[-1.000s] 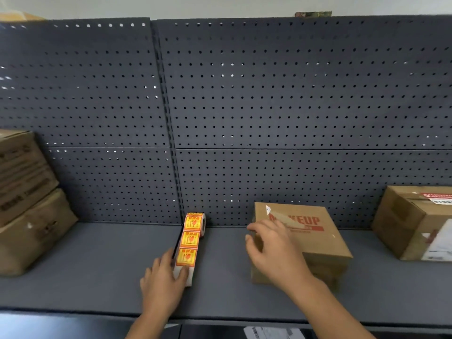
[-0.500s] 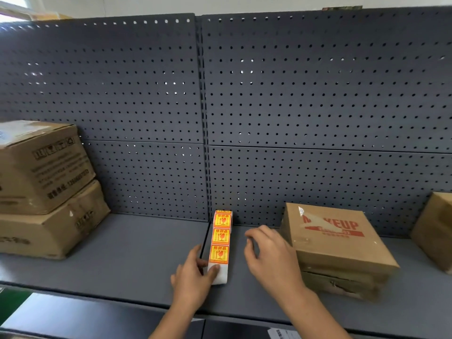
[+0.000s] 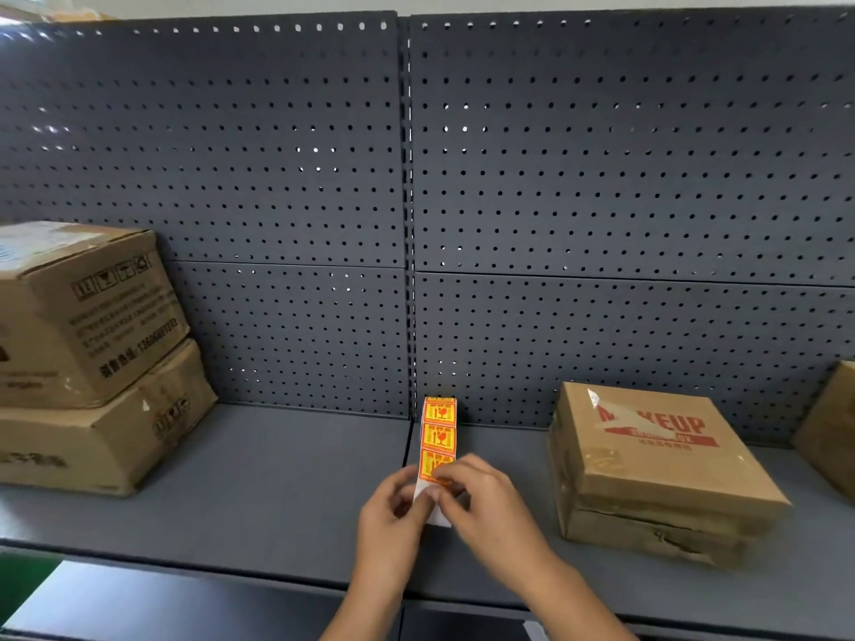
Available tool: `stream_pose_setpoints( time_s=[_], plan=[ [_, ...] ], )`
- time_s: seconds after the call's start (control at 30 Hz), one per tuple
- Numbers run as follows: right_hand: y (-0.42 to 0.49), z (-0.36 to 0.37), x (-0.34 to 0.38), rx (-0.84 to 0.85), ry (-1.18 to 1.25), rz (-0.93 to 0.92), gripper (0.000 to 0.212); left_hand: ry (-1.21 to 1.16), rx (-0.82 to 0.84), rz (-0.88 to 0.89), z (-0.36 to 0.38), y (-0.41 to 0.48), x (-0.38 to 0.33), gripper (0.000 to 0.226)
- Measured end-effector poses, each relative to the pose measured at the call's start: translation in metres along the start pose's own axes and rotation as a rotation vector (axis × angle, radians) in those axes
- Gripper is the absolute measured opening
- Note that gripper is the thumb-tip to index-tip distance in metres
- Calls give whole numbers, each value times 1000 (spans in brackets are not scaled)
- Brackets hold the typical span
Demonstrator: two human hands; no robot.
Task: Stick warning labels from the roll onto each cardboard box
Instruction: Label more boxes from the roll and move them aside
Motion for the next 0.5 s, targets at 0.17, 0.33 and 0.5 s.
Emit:
stream_pose_setpoints(
  time_s=[0.17, 0.33, 0.5],
  plan=[
    [5, 2, 0, -36, 57, 10, 17, -169, -8, -119, 3, 0, 2, 16],
    [7, 4, -2, -31, 81, 3, 16, -195, -22, -102, 1, 3, 6, 15],
    [13, 9, -7, -26, 93, 3, 16, -172, 5, -71, -1, 6, 6, 17]
  ],
)
Point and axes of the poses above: each hand's wrist, its own y-axis towards the middle knuckle, its own z-axis out of the palm, x = y × z, the point moved 3 cm from there along y, towards the middle knuckle, and after that the axes turned 5 degrees about -x, right-handed, at the moved point
